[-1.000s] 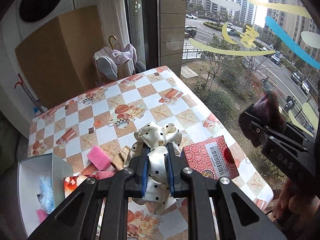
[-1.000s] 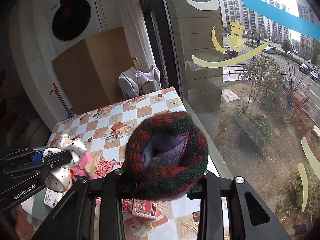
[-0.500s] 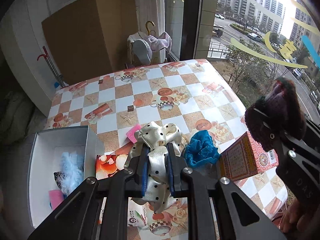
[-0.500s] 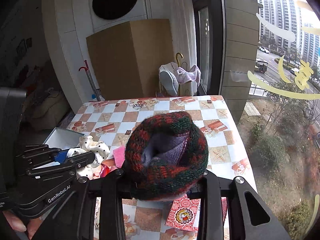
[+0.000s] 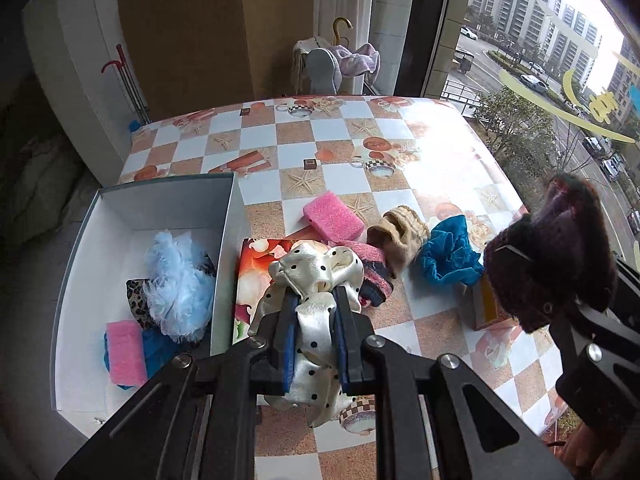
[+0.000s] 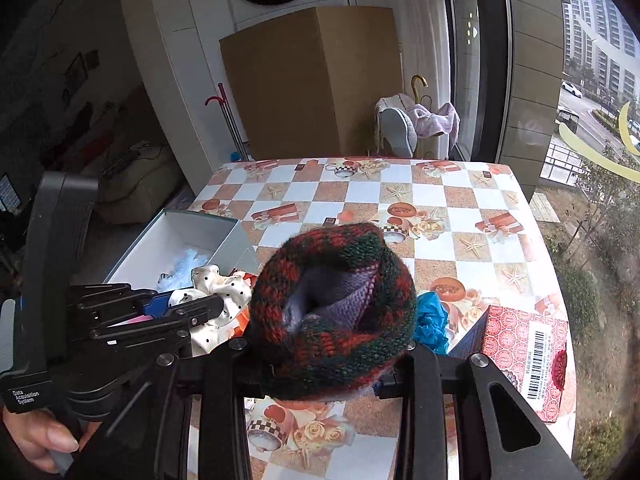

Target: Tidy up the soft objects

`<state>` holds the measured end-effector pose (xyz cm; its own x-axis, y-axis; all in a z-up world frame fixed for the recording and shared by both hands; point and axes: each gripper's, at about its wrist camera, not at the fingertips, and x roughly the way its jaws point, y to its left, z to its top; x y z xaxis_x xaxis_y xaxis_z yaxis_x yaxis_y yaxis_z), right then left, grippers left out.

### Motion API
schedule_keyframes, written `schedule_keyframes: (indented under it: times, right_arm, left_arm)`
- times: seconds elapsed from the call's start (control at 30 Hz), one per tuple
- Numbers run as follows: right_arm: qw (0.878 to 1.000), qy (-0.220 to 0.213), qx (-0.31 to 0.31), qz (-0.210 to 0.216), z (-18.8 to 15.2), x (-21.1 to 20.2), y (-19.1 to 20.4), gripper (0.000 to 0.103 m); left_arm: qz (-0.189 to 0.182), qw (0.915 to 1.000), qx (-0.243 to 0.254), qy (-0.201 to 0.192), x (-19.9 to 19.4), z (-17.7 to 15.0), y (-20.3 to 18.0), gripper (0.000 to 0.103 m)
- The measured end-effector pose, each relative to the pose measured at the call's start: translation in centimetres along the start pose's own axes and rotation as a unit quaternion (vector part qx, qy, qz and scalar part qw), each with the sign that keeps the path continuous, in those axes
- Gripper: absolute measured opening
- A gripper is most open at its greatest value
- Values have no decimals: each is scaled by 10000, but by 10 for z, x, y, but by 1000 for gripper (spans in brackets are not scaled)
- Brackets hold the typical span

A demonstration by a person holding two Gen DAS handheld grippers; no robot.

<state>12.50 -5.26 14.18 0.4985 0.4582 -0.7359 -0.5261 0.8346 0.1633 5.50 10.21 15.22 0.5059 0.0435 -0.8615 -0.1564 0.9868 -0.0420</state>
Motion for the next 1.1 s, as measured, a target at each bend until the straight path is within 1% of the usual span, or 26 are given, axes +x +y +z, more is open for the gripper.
schedule_keyframes:
  times: [0.13, 0.3, 0.43, 0.63, 0.87, 1.1]
  right_arm:
    - [9998, 158, -73, 136, -15, 6, 19, 36]
    - [9988, 310, -273, 250, -26, 15, 44, 36]
    - [9980, 380, -399, 296, -29, 19, 59, 36]
    - [9964, 492, -562, 403, -31, 24, 78, 36]
    - [9948, 569, -649, 548, -34, 29, 97, 36]
    - [9920, 656, -891, 611, -38, 35, 119, 36]
  left_arm:
    - [-95, 9998, -142, 42, -3, -15, 11, 18]
    - [14, 9999, -127, 43, -8, -29, 20, 18]
    - [164, 9995, -255, -53, -18, -38, 36, 18]
    - [280, 9976, -607, -165, -28, -52, 59, 18]
    - [358, 9960, -800, -188, -35, -70, 78, 18]
    - [462, 9934, -1026, -225, -39, -81, 102, 18]
